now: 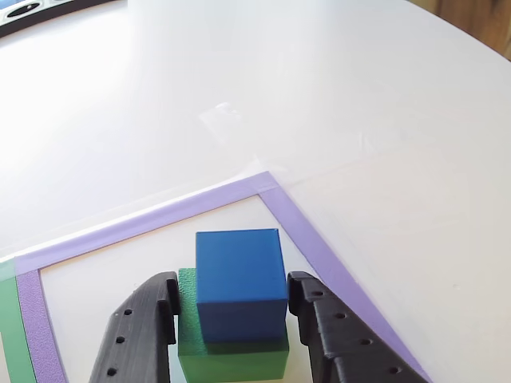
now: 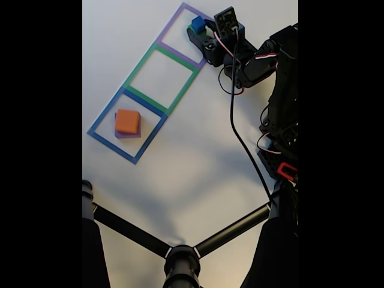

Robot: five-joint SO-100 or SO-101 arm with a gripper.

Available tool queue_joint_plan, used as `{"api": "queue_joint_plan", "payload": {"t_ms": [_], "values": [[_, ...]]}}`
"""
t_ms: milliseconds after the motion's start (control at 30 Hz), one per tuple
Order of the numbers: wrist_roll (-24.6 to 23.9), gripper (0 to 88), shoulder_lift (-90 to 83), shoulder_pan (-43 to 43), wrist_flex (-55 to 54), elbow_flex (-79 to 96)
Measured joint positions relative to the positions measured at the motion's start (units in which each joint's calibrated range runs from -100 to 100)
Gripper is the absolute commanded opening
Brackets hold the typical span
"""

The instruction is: Tower of hanoi

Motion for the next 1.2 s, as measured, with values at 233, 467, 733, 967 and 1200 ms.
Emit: {"api": "queue_joint_plan", "payload": {"t_ms": [233,467,733,967,1200], "values": [[0.19,4.9,0.0,-0.1,0.0,0.0],[0.19,4.8,0.0,-0.6,0.0,0.0],[-0.57,4.9,-1.68,-1.5,0.08,0.0],[0.19,4.9,-10.17,-4.79,7.1,0.09],[0.19,5.0,-27.32,-7.19,26.24,0.52]]}}
